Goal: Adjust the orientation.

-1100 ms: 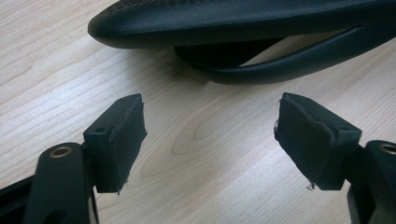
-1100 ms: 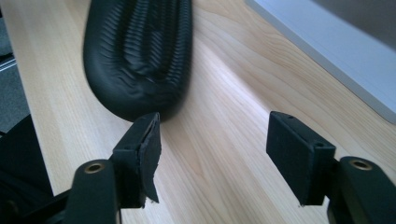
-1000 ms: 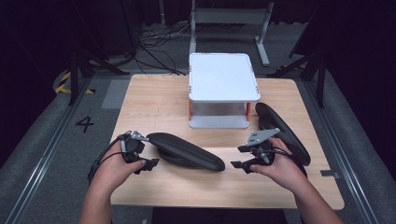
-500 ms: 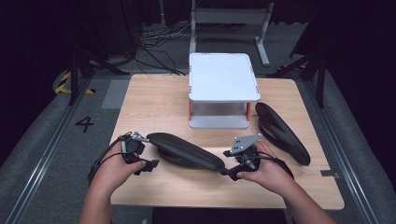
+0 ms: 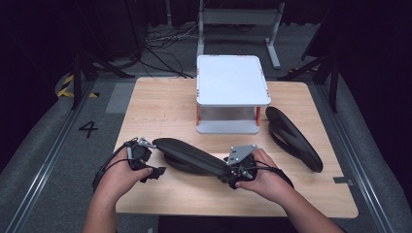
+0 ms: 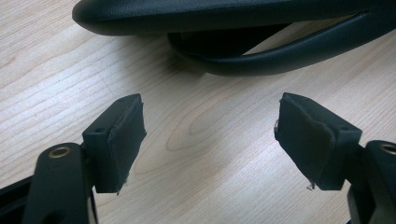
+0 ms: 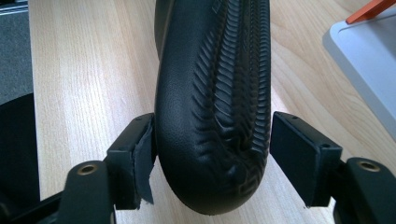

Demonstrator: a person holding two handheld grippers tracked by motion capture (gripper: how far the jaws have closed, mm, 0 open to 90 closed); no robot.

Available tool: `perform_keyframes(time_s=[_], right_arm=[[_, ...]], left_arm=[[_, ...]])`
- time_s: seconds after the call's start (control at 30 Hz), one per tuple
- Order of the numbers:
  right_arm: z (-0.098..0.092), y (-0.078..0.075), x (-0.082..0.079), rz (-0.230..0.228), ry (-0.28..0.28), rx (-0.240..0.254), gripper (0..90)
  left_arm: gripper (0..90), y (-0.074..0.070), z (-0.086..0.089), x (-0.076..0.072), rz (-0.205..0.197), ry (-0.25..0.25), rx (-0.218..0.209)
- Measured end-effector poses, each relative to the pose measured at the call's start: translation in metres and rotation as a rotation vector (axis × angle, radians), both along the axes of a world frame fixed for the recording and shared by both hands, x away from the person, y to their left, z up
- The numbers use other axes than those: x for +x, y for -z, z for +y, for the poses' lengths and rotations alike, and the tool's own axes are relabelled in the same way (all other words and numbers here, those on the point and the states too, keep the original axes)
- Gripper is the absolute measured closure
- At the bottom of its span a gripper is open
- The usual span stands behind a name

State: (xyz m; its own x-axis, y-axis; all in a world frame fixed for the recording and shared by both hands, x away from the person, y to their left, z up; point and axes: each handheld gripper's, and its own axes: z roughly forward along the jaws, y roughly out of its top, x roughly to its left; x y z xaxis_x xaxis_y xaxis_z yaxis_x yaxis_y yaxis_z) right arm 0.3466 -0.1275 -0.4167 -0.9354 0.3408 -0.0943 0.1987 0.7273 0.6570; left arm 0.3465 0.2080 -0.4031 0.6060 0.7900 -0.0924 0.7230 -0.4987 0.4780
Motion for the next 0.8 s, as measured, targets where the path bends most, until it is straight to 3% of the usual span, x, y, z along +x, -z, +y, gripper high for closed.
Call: perform_keyframes(time_s=[0.13,0.17,0.23,0.47,0.53,0.6,0.7,0.8], right_arm=[[0.002,0.002,0.0,-0.001,-0.006,-0.014,36.2],[0.002,0.003,0.0,0.013,-0.009,-0.018,41.7],[0.003,0.003,0.0,0.026,-0.01,-0.023,43.1],[-0.003,-0.006,-0.003,-0.017,-0.03,-0.07,61.5],[-0.004,-0.007,-0.005,0.023,-0.035,-0.052,62.3],[-0.007,-0.008,-0.009,0.021,-0.062,-0.069,62.5],[-0.011,-0.012,-0.016,0.065,-0.084,-0.057,62.5],[-0.017,-0.016,-0.021,0.135,-0.095,-0.035,62.4]], left_arm=[[24.5,0.001,0.0,0.0,0.005,0.001,0.004],[24.5,0.001,0.0,0.0,0.005,0.001,0.004],[24.4,0.001,0.0,0.0,0.005,0.0,0.004],[24.4,0.001,0.001,0.0,0.004,-0.002,-0.002],[24.4,0.001,0.001,0.0,0.006,-0.003,-0.005],[24.4,0.0,0.002,0.0,0.004,-0.006,0.002],[24.4,0.0,0.002,0.0,0.004,-0.006,-0.002],[24.4,0.0,0.001,0.0,0.004,0.001,-0.003]])
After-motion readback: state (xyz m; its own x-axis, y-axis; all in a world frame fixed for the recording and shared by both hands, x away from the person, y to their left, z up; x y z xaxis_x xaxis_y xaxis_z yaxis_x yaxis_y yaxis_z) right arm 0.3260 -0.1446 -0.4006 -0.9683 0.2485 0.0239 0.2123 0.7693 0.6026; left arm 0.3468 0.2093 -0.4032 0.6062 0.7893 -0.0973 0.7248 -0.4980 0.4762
